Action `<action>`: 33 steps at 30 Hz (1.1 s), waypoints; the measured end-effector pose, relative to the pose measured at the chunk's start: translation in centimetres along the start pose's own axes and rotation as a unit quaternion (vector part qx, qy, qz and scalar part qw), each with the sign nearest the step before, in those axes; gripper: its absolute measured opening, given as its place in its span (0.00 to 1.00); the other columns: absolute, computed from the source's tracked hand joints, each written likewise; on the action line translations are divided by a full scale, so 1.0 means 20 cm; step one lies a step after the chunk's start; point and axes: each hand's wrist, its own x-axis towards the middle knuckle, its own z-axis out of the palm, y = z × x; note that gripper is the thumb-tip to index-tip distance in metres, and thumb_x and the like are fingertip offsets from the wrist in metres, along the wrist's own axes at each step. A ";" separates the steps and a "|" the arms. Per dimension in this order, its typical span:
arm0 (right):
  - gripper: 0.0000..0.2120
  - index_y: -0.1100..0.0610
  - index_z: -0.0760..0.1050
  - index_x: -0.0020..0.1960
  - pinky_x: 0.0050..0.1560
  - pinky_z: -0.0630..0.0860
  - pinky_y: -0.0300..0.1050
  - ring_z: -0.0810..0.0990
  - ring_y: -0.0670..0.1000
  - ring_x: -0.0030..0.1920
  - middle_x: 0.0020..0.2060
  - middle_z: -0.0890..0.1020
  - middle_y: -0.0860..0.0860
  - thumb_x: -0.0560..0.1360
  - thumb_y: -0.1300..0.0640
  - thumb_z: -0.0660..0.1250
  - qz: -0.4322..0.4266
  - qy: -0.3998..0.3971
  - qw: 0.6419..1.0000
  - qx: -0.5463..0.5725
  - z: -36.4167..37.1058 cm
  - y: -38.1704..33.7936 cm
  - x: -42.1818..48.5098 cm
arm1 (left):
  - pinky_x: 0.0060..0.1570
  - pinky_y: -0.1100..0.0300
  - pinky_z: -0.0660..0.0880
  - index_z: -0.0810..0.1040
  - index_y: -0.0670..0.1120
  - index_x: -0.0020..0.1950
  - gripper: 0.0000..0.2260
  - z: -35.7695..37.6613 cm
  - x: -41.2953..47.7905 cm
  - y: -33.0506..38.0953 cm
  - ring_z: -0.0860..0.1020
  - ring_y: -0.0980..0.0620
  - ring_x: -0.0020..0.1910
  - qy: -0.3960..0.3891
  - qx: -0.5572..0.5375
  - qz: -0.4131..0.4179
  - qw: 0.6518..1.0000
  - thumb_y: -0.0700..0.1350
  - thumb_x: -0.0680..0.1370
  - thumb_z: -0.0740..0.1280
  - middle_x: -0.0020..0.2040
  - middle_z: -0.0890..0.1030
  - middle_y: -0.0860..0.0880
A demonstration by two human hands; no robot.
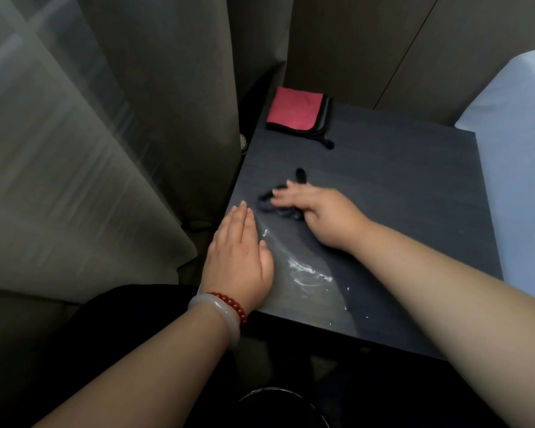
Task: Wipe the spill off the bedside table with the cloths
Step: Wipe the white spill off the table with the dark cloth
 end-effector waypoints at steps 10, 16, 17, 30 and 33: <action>0.27 0.55 0.78 0.62 0.71 0.59 0.36 0.67 0.44 0.69 0.63 0.77 0.47 0.70 0.73 0.54 0.081 0.116 0.990 0.027 -0.07 -0.02 -0.68 | 0.72 0.59 0.45 0.58 0.42 0.77 0.25 0.00 0.00 0.01 0.51 0.51 0.77 -0.007 0.017 -0.004 1.000 0.47 0.80 0.53 0.78 0.56 0.48; 0.25 0.57 0.76 0.63 0.65 0.51 0.22 0.67 0.50 0.70 0.63 0.74 0.47 0.72 0.75 0.55 0.319 0.304 0.897 -0.021 -0.12 0.10 -0.80 | 0.73 0.56 0.48 0.60 0.41 0.76 0.25 0.01 0.00 0.01 0.52 0.50 0.77 -0.007 0.019 -0.002 1.000 0.47 0.80 0.54 0.78 0.58 0.47; 0.26 0.57 0.76 0.63 0.65 0.51 0.22 0.67 0.51 0.70 0.64 0.74 0.49 0.72 0.75 0.56 0.331 0.308 0.892 -0.022 -0.05 0.08 -0.81 | 0.74 0.56 0.48 0.60 0.41 0.76 0.25 0.01 0.00 0.01 0.52 0.50 0.77 -0.007 0.019 -0.004 1.000 0.47 0.80 0.54 0.78 0.58 0.47; 0.28 0.57 0.73 0.66 0.69 0.52 0.28 0.64 0.51 0.72 0.67 0.71 0.48 0.70 0.74 0.54 0.290 0.273 0.916 -0.049 0.14 -0.08 -0.81 | 0.74 0.56 0.48 0.60 0.41 0.76 0.25 0.02 0.00 0.00 0.52 0.50 0.77 -0.005 0.018 -0.004 1.000 0.46 0.80 0.54 0.78 0.58 0.47; 0.29 0.58 0.72 0.67 0.72 0.57 0.39 0.62 0.52 0.73 0.69 0.71 0.53 0.70 0.75 0.53 0.355 0.303 0.883 -0.046 0.14 -0.09 -0.78 | 0.74 0.55 0.49 0.60 0.41 0.76 0.25 0.02 0.00 0.00 0.52 0.50 0.77 -0.002 0.018 -0.003 1.000 0.46 0.80 0.54 0.77 0.58 0.46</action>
